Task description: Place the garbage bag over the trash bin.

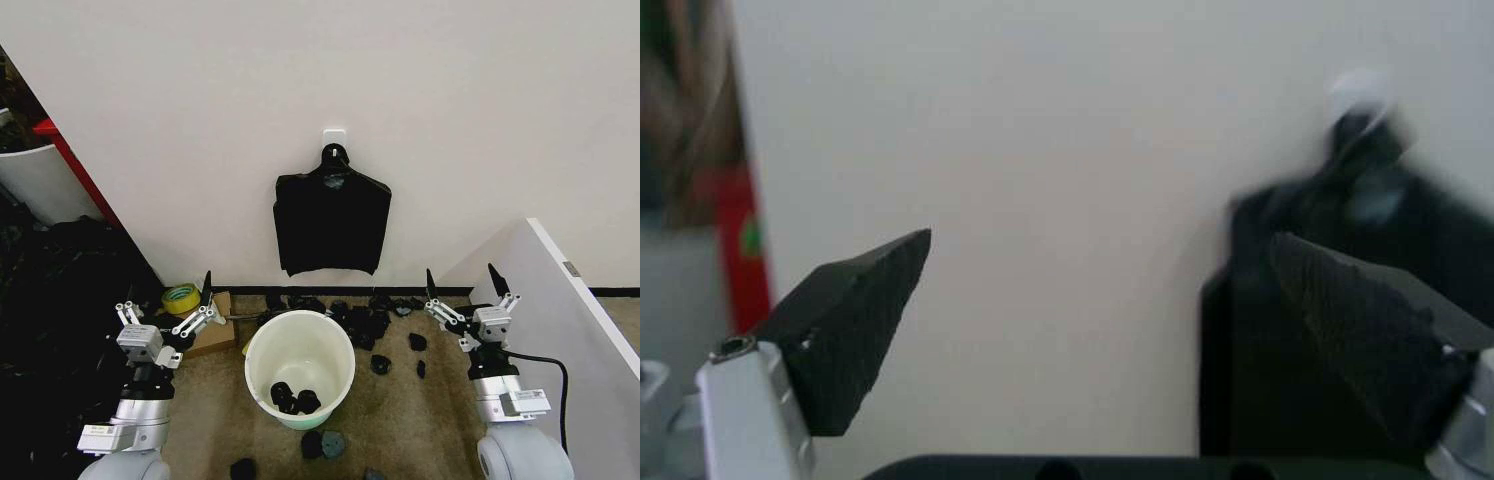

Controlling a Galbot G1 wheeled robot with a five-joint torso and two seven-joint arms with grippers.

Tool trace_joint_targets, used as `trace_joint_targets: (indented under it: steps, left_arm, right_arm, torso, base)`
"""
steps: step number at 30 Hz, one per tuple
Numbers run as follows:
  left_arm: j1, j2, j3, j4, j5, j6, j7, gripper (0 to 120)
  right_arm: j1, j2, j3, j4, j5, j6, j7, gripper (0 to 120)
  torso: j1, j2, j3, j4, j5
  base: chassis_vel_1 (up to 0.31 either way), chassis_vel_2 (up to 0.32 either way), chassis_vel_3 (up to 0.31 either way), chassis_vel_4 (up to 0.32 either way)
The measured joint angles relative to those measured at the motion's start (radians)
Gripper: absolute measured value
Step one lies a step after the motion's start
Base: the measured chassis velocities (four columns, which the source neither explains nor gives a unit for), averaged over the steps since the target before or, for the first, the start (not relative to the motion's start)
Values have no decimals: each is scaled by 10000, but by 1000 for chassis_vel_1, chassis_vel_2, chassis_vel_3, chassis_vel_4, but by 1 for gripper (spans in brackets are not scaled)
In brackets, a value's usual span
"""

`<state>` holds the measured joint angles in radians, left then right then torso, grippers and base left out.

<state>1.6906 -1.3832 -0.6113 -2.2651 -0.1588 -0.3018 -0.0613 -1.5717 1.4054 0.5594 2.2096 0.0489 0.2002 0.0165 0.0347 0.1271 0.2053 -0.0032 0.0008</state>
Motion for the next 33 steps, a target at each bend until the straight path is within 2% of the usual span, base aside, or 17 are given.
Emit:
trace_joint_targets:
  steps: [2,8,12,21,26,28,31,33]
  left_arm:
    - [49,-243,170,-35,160,510,-375,100]
    - [88,-430,153,105,405,565,-508,100]
    - [109,-421,182,192,525,552,-428,100]
    - [146,-389,57,769,1415,-147,1,100]
    - [165,-401,8,767,1635,-413,131,100]
    - [168,-392,2,726,1498,-552,256,100]
    - [186,-361,74,524,824,-674,529,100]
    - [184,-361,73,511,769,-686,569,100]
  right_arm:
    - [49,7,-159,72,557,-242,70,100]
    - [189,152,-369,60,966,-533,86,100]
    - [267,177,-337,-123,572,-524,97,100]
    - [254,260,-134,-402,-1115,-48,18,100]
    - [179,267,-85,-377,-1371,137,-401,100]
    - [149,246,-123,-276,-990,103,-575,100]
    - [82,188,-374,101,465,-475,-562,100]
    - [78,178,-405,169,720,-591,-558,100]
  torso:
    - [0,0,0,1,0]
    - [0,0,-1,1,-1]
    - [0,0,-1,0,0]
    - [0,0,0,0,-1]
    - [0,0,0,-1,0]
    - [0,0,-1,0,-2]
    - [0,0,-1,-1,-1]
    - [0,0,-1,-1,-1]
  base:
    - [0,0,0,0]
    - [0,0,0,0]
    - [0,0,0,0]
    - [0,0,0,0]
    - [0,0,0,0]
    - [0,0,0,0]
    - [0,0,0,0]
    - [0,0,0,0]
